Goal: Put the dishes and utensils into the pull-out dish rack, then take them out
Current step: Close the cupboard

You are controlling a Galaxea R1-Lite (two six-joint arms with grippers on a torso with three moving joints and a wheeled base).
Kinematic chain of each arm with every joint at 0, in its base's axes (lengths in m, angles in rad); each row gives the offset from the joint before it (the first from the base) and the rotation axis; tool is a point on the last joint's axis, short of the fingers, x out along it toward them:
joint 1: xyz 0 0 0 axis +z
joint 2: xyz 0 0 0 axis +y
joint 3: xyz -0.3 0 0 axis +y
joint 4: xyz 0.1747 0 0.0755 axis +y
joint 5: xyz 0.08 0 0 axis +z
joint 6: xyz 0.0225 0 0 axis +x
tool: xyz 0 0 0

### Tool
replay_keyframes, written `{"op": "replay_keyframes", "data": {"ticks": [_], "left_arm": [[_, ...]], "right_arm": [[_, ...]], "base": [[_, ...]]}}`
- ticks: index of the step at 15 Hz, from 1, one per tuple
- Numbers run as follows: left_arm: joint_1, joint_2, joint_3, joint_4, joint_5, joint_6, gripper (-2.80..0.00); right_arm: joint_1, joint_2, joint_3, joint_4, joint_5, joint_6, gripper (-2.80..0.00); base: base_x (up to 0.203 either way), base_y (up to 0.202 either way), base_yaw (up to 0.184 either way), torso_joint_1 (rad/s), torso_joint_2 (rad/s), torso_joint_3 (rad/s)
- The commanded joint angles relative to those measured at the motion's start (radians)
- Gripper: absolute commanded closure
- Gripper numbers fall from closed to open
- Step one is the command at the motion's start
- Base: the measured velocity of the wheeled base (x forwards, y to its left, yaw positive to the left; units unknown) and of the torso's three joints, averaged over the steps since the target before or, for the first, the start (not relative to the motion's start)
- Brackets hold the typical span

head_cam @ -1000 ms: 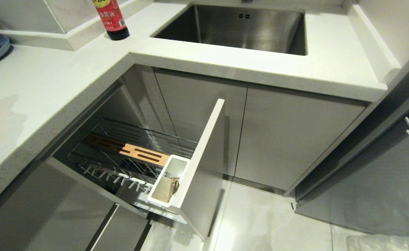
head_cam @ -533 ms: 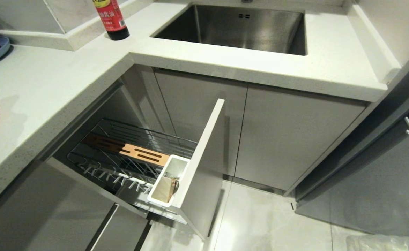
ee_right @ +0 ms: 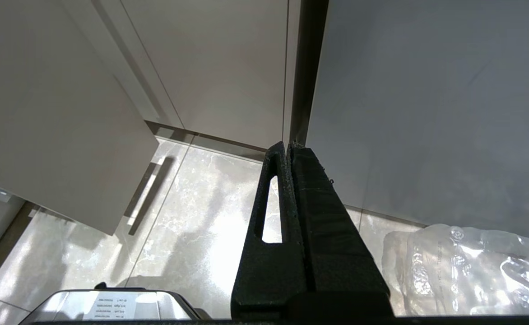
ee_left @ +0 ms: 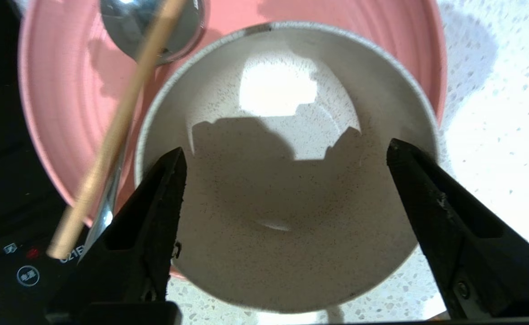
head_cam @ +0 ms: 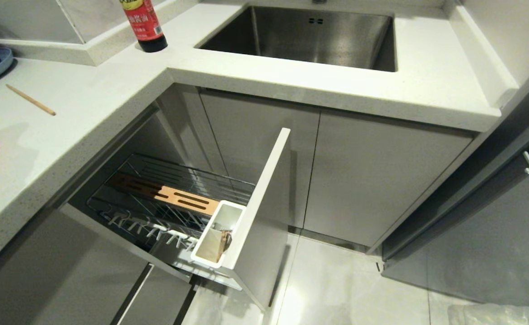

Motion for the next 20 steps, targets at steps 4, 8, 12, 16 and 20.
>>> {"op": "replay_keyframes", "data": {"ticks": [4, 8, 12, 16, 20], "left_arm": [[0.014, -0.024, -0.031, 0.005, 0.022, -0.009, -2.8], [0.028, -0.053, -0.065, -0.032, 0.045, -0.008, -2.8], [0.03, -0.119, -0.065, -0.095, 0.085, -0.023, 0.0], [-0.069, -0.208, -0.064, -0.151, 0.081, -0.088, 0.0], [-0.361, -0.27, -0.062, -0.16, 0.079, -0.181, 0.0]], "right_arm": [[0.0, 0.001, 0.0, 0.0, 0.0, 0.0, 0.0], [0.0, -0.001, 0.0, 0.0, 0.0, 0.0, 0.0], [0.0, 0.0, -0.001, 0.0, 0.0, 0.0, 0.0], [0.0, 0.001, 0.0, 0.0, 0.0, 0.0, 0.0], [0.0, 0.001, 0.0, 0.0, 0.0, 0.0, 0.0]], "base": [[0.0, 0.0, 0.0, 0.0, 0.0, 0.0], [0.0, 0.0, 0.0, 0.0, 0.0, 0.0], [0.0, 0.0, 0.0, 0.0, 0.0, 0.0], [0.0, 0.0, 0.0, 0.0, 0.0, 0.0], [0.0, 0.0, 0.0, 0.0, 0.0, 0.0]]}}
